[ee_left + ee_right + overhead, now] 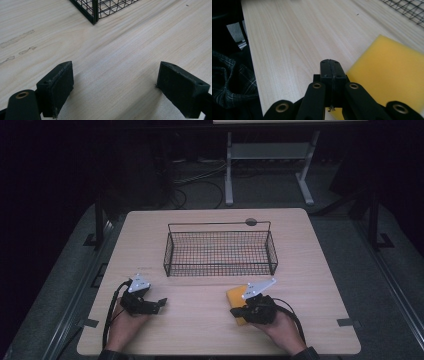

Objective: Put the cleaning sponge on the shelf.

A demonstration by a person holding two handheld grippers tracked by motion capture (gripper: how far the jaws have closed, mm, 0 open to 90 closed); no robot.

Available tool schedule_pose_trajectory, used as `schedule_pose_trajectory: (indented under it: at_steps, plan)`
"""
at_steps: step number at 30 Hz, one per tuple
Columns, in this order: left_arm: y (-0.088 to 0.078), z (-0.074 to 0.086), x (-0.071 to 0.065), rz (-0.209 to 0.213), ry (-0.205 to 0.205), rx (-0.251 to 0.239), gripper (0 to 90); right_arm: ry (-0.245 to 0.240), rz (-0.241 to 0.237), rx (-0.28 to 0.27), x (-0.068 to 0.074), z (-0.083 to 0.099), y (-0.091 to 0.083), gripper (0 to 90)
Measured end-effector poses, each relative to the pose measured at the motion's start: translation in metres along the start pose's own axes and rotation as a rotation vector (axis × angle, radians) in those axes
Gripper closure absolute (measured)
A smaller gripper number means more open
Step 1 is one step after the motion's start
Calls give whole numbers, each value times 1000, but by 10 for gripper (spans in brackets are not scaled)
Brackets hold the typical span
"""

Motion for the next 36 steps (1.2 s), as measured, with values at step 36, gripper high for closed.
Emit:
schedule_pose_trajectory:
  at_steps: [36]
  plan:
    - [0,0,0,0,0,0,131,79,101,7,-27,31,-39,899]
Point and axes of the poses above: each handheld gripper's, and its own axes: y roughly forward along the jaws, z roughly out of its underside, x roughly to its left, the point moved 9 cm from there along y, roughly forward along the jaws, and after that the axes turned 15 degrees about -z, right-handed, at the moved point
